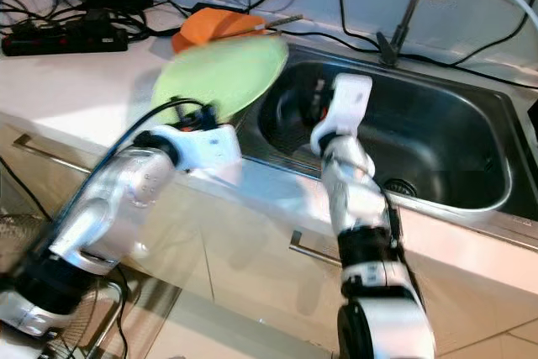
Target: Kitchen organization
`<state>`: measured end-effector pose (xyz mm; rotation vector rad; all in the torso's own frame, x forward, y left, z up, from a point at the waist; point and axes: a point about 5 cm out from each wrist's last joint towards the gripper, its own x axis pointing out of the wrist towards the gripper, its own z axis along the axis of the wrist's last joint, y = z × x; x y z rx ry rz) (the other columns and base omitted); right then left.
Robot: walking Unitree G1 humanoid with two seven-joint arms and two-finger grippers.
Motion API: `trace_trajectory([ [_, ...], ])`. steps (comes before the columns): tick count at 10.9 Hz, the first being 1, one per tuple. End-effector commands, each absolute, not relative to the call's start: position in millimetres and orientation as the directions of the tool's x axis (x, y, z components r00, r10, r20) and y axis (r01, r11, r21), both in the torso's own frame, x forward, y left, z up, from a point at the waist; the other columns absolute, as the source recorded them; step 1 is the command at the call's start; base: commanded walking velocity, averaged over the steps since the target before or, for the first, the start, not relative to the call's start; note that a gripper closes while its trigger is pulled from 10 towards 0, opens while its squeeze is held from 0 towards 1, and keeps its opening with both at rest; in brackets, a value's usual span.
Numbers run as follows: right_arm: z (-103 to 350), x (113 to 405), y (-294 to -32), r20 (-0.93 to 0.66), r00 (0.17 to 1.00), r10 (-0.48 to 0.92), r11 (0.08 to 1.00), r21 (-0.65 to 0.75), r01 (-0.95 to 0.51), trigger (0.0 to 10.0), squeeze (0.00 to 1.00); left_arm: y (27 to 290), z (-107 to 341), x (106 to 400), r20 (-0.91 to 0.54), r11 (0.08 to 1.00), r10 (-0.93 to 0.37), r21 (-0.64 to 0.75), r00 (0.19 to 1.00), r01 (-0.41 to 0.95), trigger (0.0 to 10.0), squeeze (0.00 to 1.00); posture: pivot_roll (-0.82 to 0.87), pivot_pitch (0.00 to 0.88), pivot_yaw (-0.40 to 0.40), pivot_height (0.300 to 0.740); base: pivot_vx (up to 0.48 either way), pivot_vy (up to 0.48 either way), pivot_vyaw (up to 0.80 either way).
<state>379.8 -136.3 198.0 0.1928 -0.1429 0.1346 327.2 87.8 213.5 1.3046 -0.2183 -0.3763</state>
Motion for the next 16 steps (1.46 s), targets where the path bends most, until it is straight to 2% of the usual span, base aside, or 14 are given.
trace_trajectory([
  [1,202.4,379.7,-140.7,0.16,0.981,0.113,0.969,0.2,-0.144,10.0,0.0,85.5,219.1,326.1,0.014,0.222,-0.392,0.972,0.92,0.079,10.0,0.0,0.21,0.01,-0.057,0.74,0.0,0.0,0.0],
  [5,208.6,381.3,-157.7,0.139,0.984,0.107,0.91,0.386,-0.153,10.0,0.0,89.3,209.6,333.1,0.096,0.227,-0.361,0.974,0.928,-0.012,10.0,0.0,0.21,0.0,-0.049,0.74,0.0,0.0,0.0],
  [6,211.2,379.7,-156.0,0.152,0.977,0.151,0.838,0.505,-0.208,10.0,0.0,94.7,208.2,339.0,0.094,0.212,-0.332,0.977,0.939,-0.023,10.0,0.0,0.21,0.0,-0.045,0.74,0.0,0.0,0.0],
  [9,224.7,371.0,-136.0,0.243,0.919,0.31,0.654,0.647,-0.392,10.0,0.0,98.3,207.9,346.7,0.08,0.173,-0.334,0.985,0.939,-0.023,10.0,0.0,0.2,0.0,-0.04,0.74,0.0,0.0,0.0],
  [12,223.1,363.3,-112.8,0.22,0.871,0.44,0.611,0.637,-0.47,10.0,0.0,89.4,210.3,348.1,0.09,0.167,-0.369,0.985,0.925,-0.029,10.0,0.0,0.21,0.019,-0.046,0.74,0.0,0.0,0.0],
  [16,221.6,362.0,-107.0,0.207,0.865,0.457,0.606,0.64,-0.473,10.0,0.0,78.1,217.2,347.4,0.122,0.171,-0.415,0.984,0.902,-0.054,10.0,0.0,0.21,0.028,-0.049,0.74,0.0,0.0,0.0],
])
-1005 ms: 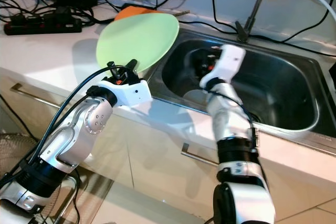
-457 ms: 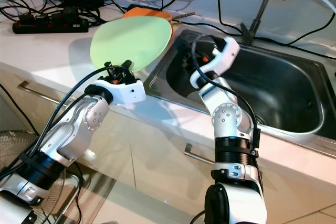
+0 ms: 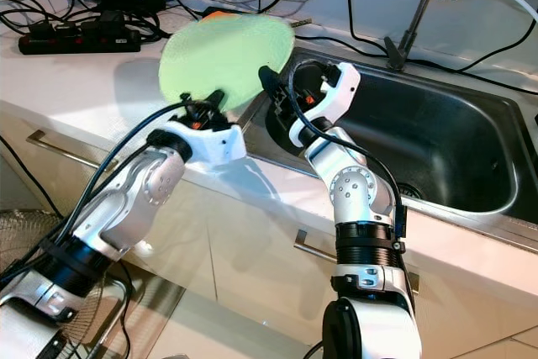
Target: Kitchen organization
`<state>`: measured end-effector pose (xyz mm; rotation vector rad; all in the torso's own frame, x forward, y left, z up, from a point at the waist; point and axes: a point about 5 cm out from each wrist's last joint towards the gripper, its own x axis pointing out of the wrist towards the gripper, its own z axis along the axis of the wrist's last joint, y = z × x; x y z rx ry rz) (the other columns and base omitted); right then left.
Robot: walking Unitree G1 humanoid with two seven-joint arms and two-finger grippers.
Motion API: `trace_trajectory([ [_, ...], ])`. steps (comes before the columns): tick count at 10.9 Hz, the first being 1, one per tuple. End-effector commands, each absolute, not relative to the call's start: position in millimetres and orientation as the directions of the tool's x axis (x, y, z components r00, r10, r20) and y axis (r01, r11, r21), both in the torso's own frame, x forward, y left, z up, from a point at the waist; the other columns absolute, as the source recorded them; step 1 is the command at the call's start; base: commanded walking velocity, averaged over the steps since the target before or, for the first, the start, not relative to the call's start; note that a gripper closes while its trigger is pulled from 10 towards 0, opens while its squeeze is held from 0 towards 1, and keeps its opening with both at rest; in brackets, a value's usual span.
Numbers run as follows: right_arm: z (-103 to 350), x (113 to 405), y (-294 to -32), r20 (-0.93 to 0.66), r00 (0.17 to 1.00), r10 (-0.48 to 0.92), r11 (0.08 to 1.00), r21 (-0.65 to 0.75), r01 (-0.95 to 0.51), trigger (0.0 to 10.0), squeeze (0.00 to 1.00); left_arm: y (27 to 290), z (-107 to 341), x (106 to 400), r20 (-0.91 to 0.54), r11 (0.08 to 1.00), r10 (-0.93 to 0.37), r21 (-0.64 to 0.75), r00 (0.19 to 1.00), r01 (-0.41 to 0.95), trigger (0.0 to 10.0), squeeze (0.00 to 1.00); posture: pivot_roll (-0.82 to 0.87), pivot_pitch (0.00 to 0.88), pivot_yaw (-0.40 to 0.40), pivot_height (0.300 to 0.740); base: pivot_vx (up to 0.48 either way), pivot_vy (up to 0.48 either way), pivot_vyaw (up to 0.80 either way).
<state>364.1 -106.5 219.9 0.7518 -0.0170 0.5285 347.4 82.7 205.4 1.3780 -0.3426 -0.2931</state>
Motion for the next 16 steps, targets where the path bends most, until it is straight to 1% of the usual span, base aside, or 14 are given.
trace_trajectory([
  [1,221.1,362.1,-107.5,0.203,0.867,0.454,0.61,0.639,-0.469,10.0,0.0,75.8,216.7,345.9,0.123,0.172,-0.425,0.984,0.897,-0.054,10.0,0.0,0.21,0.031,-0.049,0.74,0.0,0.0,0.0],
  [3,220.1,362.6,-108.9,0.199,0.874,0.444,0.615,0.642,-0.459,10.0,0.0,71.5,217.9,343.8,0.128,0.176,-0.451,0.983,0.883,-0.053,10.0,0.0,0.21,0.031,-0.049,0.74,0.0,0.0,0.0],
  [8,218.1,367.0,-111.2,0.18,0.896,0.406,0.632,0.653,-0.417,10.0,0.0,70.1,213.3,339.9,0.116,0.161,-0.486,0.986,0.866,-0.042,10.0,0.0,0.22,0.031,-0.053,0.74,0.0,0.0,0.0],
  [9,217.8,368.5,-112.4,0.174,0.902,0.395,0.637,0.656,-0.405,1.7,0.0,69.8,213.0,339.5,0.117,0.161,-0.49,0.986,0.864,-0.042,10.0,0.0,0.22,0.031,-0.054,0.74,0.0,0.0,0.0],
  [10,217.7,369.4,-112.8,0.171,0.906,0.388,0.639,0.658,-0.398,0.0,0.0,69.8,212.7,339.5,0.116,0.159,-0.492,0.986,0.863,-0.042,10.0,0.0,0.22,0.031,-0.054,0.74,0.0,0.0,0.0],
  [12,218.6,372.1,-115.8,0.168,0.917,0.362,0.645,0.665,-0.377,0.0,0.0,69.9,212.2,338.9,0.117,0.153,-0.497,0.987,0.86,-0.046,10.0,0.0,0.22,0.03,-0.054,0.74,0.0,0.0,0.0],
  [16,218.8,373.9,-115.0,0.169,0.917,0.362,0.643,0.667,-0.377,0.0,0.0,68.9,210.7,337.7,0.109,0.134,-0.516,0.99,0.849,-0.046,10.0,0.0,0.22,0.029,-0.056,0.74,0.0,0.0,0.0],
])
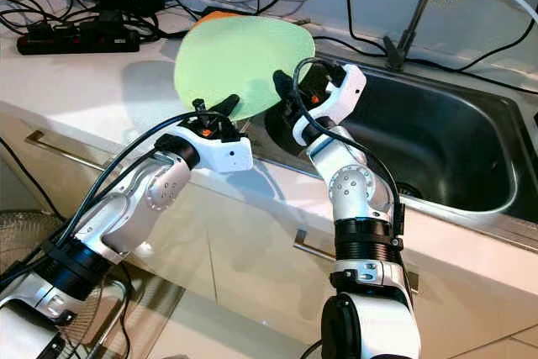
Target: Kitchen organization
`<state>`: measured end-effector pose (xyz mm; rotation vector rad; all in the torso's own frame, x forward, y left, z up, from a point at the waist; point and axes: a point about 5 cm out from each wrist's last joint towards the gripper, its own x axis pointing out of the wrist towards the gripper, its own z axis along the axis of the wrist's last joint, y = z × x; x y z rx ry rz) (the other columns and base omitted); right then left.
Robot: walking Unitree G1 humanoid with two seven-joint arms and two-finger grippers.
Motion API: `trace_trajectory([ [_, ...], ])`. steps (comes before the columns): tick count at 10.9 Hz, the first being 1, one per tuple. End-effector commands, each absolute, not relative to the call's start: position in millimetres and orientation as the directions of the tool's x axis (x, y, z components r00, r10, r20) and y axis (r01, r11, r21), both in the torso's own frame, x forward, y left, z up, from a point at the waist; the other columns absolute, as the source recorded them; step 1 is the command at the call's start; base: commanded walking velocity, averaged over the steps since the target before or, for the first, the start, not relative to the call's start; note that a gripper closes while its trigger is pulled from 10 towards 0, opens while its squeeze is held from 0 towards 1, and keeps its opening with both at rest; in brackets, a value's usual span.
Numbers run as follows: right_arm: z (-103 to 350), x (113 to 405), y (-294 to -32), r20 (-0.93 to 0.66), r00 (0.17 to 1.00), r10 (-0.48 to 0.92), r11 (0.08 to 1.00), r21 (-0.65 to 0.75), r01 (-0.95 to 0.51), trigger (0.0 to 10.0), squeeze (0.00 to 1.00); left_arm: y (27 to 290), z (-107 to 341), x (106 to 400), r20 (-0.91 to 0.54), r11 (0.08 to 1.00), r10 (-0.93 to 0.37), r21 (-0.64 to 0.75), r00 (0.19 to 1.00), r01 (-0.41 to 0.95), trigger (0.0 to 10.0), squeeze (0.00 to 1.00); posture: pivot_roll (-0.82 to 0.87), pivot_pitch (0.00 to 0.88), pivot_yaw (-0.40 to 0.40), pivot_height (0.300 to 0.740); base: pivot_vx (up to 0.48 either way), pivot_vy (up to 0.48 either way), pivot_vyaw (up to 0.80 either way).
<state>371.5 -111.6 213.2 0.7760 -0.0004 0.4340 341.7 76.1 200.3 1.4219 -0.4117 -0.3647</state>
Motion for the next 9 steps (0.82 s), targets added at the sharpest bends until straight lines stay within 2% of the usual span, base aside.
trace_trajectory([
  [1,218.7,374.1,-114.9,0.169,0.917,0.362,0.643,0.667,-0.377,0.0,0.0,68.9,210.8,337.6,0.11,0.133,-0.518,0.99,0.848,-0.047,10.0,0.0,0.22,0.029,-0.056,0.74,0.0,0.0,0.0],
  [2,219.0,374.2,-114.4,0.173,0.915,0.364,0.639,0.669,-0.38,0.0,0.0,69.2,211.4,337.5,0.112,0.132,-0.521,0.99,0.846,-0.05,10.0,0.0,0.22,0.027,-0.055,0.74,0.0,0.0,0.0],
  [3,218.9,374.1,-114.0,0.173,0.915,0.364,0.637,0.671,-0.38,0.0,0.0,69.4,211.5,337.4,0.113,0.136,-0.525,0.99,0.844,-0.048,10.0,0.72,0.23,0.026,-0.056,0.74,0.0,0.0,0.0],
  [4,218.7,374.0,-113.0,0.173,0.914,0.366,0.634,0.673,-0.381,0.0,0.0,69.5,211.5,337.2,0.112,0.141,-0.528,0.989,0.842,-0.043,10.0,1.0,0.23,0.027,-0.056,0.74,0.0,0.0,0.0],
  [7,218.6,374.4,-113.4,0.174,0.921,0.349,0.629,0.685,-0.368,0.0,0.0,69.3,211.0,336.4,0.106,0.146,-0.538,0.989,0.836,-0.031,10.0,1.0,0.23,0.029,-0.056,0.74,0.0,0.0,0.0],
  [9,220.4,378.0,-120.9,0.179,0.943,0.281,0.63,0.706,-0.322,0.0,0.0,67.4,211.7,335.0,0.112,0.155,-0.553,0.987,0.826,-0.03,10.0,1.0,0.23,0.028,-0.055,0.74,0.0,0.0,0.0],
])
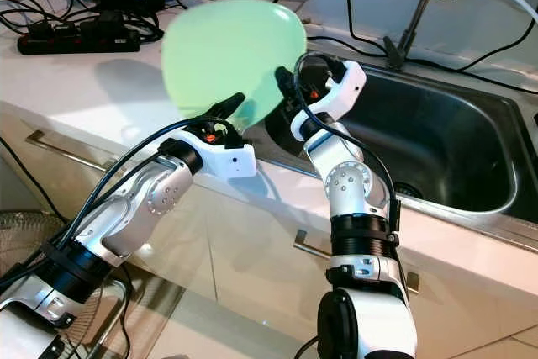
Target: Kitchen organization
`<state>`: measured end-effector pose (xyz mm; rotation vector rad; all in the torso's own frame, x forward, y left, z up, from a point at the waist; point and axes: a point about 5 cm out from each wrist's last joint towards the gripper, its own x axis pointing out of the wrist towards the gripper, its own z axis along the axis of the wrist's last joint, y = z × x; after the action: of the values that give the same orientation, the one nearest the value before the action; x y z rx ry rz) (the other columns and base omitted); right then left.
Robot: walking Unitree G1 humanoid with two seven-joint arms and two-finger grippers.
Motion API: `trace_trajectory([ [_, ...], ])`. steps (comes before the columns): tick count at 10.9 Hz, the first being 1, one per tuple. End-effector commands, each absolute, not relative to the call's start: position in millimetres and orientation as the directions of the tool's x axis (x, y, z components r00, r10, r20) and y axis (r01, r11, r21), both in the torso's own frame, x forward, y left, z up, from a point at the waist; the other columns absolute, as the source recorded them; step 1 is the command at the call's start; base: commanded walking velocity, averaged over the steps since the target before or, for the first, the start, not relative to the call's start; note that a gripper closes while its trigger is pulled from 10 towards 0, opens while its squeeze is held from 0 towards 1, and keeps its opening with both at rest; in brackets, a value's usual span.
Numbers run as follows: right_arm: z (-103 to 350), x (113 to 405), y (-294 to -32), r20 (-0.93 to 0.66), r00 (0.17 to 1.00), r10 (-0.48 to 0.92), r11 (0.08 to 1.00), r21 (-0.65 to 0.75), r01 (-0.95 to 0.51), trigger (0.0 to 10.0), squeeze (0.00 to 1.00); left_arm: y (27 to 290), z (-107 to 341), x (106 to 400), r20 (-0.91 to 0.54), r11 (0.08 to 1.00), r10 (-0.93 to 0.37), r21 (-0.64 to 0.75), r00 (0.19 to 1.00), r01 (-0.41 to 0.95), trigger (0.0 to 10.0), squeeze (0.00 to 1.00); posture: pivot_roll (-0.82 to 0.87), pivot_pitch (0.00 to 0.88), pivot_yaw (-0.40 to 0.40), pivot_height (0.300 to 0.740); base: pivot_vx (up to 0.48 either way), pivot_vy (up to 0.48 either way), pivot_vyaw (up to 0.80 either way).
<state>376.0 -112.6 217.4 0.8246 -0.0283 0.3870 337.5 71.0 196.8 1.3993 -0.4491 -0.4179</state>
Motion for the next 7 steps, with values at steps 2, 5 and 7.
trace_trajectory([
  [2,222.7,382.0,-128.3,0.177,0.96,0.216,0.624,0.731,-0.275,0.0,0.0,65.1,210.9,333.6,0.11,0.154,-0.565,0.988,0.818,-0.026,10.0,0.03,0.23,0.028,-0.057,0.74,0.0,0.0,0.0],
  [5,229.2,388.5,-152.4,0.186,0.981,0.05,0.598,0.782,-0.179,0.0,0.0,62.6,209.1,331.5,0.106,0.167,-0.582,0.986,0.806,-0.008,10.0,0.0,0.23,0.026,-0.058,0.74,0.0,0.0,0.0],
  [7,234.5,388.1,-173.9,0.218,0.974,-0.067,0.519,0.841,-0.153,0.0,0.0,63.4,209.6,330.7,0.112,0.177,-0.582,0.984,0.806,-0.009,10.0,0.0,0.23,0.026,-0.058,0.74,0.0,0.0,0.0],
])
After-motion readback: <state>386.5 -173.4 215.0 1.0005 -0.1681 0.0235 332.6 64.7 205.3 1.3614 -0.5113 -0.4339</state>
